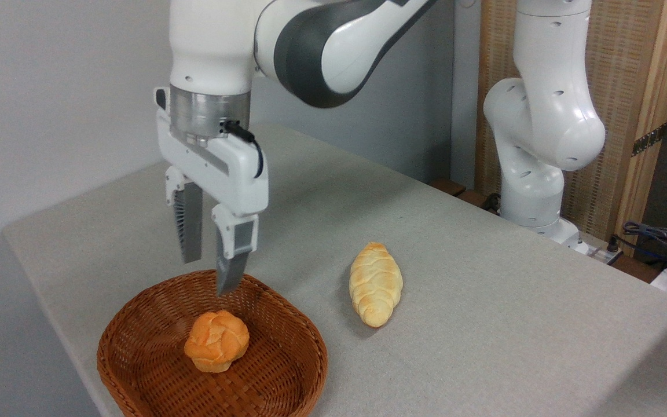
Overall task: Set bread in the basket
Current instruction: 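Open the gripper to drop the roll into the basket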
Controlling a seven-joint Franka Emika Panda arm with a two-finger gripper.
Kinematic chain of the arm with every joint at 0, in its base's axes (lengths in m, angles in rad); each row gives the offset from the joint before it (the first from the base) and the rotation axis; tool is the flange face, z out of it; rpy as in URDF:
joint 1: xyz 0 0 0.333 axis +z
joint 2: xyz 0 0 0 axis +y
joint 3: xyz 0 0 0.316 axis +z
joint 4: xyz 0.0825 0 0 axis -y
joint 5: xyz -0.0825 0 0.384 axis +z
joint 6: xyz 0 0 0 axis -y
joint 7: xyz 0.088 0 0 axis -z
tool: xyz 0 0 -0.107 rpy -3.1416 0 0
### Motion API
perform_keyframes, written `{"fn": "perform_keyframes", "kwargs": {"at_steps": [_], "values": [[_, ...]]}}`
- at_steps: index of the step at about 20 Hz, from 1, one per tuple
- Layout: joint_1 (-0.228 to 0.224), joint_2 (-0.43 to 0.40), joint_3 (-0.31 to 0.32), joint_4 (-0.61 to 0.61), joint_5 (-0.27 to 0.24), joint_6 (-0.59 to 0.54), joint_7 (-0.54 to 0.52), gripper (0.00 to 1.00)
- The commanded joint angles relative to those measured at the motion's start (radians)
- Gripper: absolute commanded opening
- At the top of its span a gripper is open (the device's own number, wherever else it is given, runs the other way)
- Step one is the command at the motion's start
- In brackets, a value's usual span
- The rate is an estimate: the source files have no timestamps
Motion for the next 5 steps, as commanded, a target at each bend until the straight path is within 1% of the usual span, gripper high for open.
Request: {"fn": "perform_keyframes", "kwargs": {"at_steps": [1, 3, 5], "values": [[0.001, -0.063, 0.004, 0.001, -0.002, -0.153, -0.019, 1.0], [0.001, -0.068, 0.004, 0.003, 0.003, -0.239, -0.018, 1.0], [0.01, -0.074, 0.004, 0.003, 0.003, -0.263, -0.016, 1.0]]}}
